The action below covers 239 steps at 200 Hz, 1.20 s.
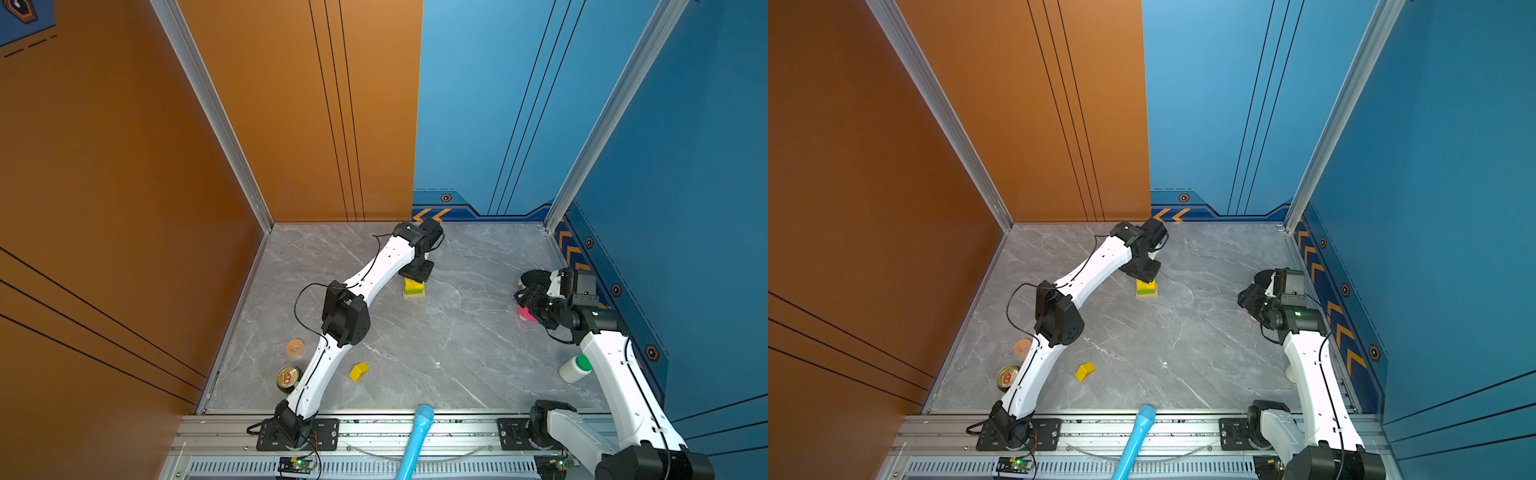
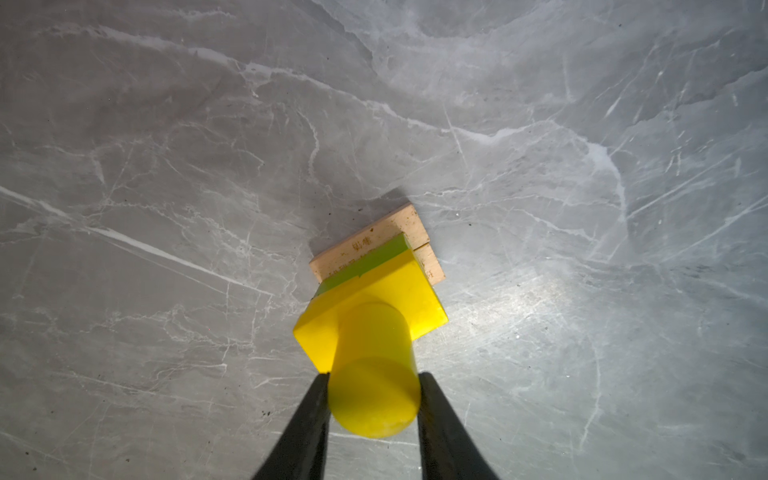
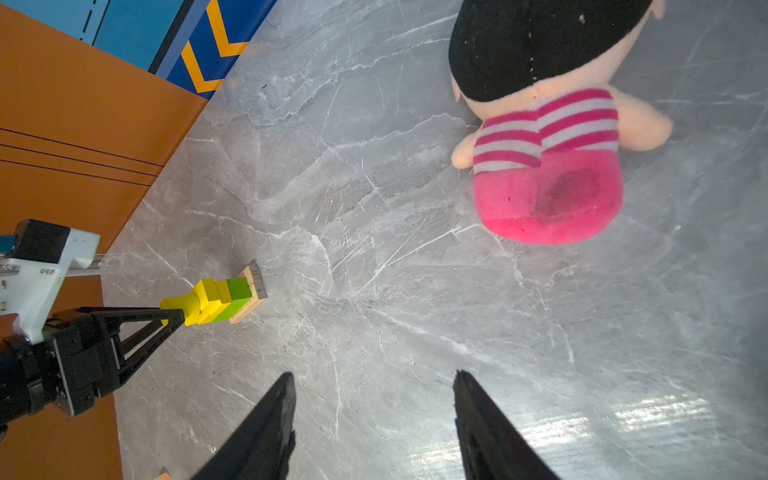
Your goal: Build the wood block tower
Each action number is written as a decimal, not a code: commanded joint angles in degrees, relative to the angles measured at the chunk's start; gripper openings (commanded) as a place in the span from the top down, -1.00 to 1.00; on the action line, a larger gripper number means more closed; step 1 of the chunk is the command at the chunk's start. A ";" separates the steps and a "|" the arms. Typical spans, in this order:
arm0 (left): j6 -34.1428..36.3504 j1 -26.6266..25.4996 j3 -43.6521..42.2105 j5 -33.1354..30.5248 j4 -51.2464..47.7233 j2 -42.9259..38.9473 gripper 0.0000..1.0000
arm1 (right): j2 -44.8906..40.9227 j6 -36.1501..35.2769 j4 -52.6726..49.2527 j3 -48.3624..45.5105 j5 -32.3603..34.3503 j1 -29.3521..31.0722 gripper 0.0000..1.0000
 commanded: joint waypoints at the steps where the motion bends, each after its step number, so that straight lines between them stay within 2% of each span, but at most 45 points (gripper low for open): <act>1: -0.26 0.62 -0.75 -0.83 -0.83 -0.41 0.26 | 0.45 0.50 0.57 0.41 0.91 -0.09 -0.24; 167: -0.48 0.93 0.19 -0.74 -0.82 0.25 0.25 | 0.54 0.56 0.66 0.46 0.98 0.14 -0.24; 239: -0.48 0.68 0.65 -0.23 -0.85 0.64 0.17 | 0.55 0.57 0.71 0.45 1.05 0.09 -0.24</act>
